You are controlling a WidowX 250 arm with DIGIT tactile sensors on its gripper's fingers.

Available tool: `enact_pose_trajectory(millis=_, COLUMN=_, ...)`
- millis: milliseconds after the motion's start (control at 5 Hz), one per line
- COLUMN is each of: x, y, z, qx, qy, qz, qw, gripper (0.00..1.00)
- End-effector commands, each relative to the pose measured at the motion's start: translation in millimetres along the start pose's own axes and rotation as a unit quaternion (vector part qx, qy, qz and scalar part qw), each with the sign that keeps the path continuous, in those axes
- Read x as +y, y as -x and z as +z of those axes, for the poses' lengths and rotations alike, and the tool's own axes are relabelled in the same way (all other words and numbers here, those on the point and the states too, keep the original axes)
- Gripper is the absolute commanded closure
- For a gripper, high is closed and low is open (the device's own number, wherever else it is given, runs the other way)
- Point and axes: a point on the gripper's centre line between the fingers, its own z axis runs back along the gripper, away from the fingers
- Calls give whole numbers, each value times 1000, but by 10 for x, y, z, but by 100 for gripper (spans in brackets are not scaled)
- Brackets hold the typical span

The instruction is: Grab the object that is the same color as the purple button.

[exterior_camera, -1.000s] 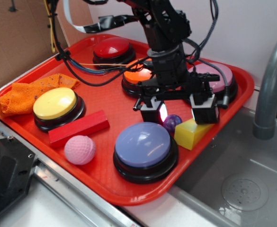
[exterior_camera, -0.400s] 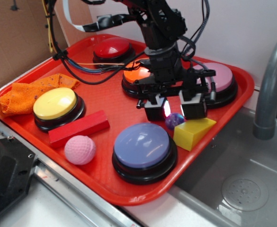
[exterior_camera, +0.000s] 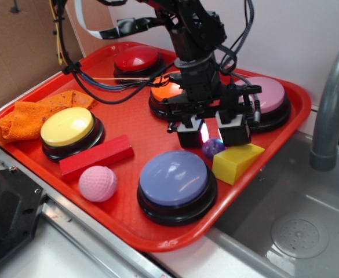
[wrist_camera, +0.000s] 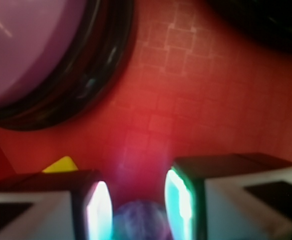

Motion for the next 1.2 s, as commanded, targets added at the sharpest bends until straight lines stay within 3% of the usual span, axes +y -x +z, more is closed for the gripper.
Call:
enact_pose_trajectory(millis=0, x=-52, y=-108, z=433, qx=-48, qy=-7, qz=-40, qw=998, gripper=100)
enact_pose_trajectory(millis=200, x=33, y=-195, z=809, qx=-89, qy=-30, qz=-100, qw=991, gripper=100)
enact_pose_trajectory(millis=400, x=181, y=-244, z=1169, qx=-123, qy=-80, qz=-123, qw=981, gripper=100)
enact_pose_trajectory(millis=600, x=474, y=-308, z=1532, qx=-122, qy=-147, qz=-124, qw=974, gripper=100)
enact_pose_trajectory(millis=800, x=761, y=-339, z=1727, qx=-118, qy=-167, qz=-118, qw=972, gripper=100)
enact_pose_trajectory(millis=1000, x=1032, y=-363, z=1772, qx=-119, qy=-161, qz=-101, qw=975, gripper=100)
